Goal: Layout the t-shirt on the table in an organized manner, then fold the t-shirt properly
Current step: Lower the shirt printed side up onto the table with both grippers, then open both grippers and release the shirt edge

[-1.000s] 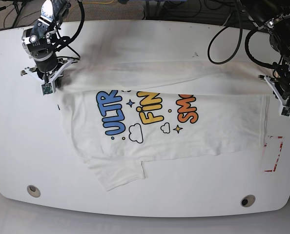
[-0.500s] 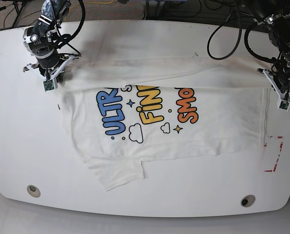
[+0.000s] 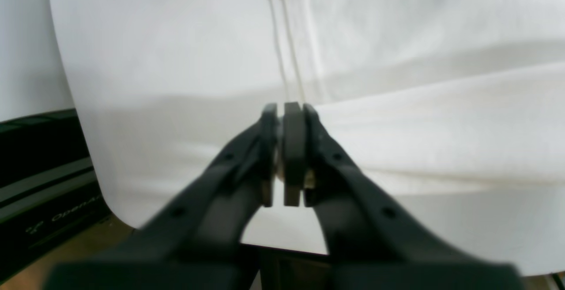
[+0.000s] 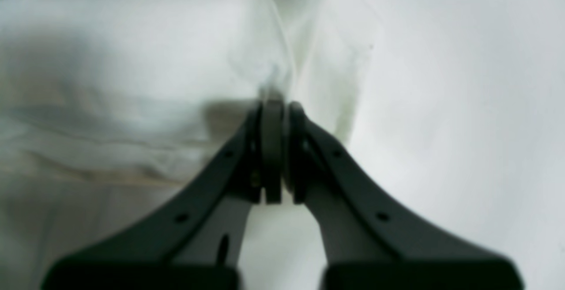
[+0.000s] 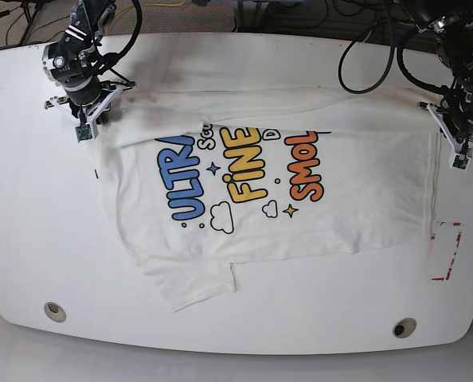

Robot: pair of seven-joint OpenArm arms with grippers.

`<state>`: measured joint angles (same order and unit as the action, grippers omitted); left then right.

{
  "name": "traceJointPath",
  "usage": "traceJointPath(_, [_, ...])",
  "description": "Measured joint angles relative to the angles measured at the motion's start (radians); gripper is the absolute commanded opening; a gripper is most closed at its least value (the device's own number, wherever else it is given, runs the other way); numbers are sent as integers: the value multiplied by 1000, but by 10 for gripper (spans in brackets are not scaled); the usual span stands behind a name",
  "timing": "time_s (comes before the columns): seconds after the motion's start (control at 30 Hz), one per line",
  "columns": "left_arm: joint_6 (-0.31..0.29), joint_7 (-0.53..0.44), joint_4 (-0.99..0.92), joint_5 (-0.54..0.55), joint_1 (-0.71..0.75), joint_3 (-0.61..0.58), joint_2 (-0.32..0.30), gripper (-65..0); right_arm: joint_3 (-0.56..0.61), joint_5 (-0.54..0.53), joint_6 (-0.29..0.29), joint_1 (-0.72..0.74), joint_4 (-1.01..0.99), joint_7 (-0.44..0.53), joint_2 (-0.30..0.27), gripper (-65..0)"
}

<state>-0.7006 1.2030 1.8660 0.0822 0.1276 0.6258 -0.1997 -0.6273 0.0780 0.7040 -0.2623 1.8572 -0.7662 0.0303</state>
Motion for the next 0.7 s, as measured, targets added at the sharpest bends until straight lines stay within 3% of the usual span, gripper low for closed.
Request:
traceJointPath(0.2, [0,0,0,0,23,0,0,-375,0,0,0,-7,0,2,0,-331])
traceJointPath(0.4, [0,-1,-4,-4,27,0,-1,-303,0,3,-1,-36,29,-2,0,-147])
traceJointPath(0.5, [1,-1,-26,-3,21,1,-1,-301,0,3,0,-47,55,-1,0,-117])
traceJointPath(0.7, [0,4,-40,2,8,2,-26,-300,0,-8,-1,-49,116,0,0,-117])
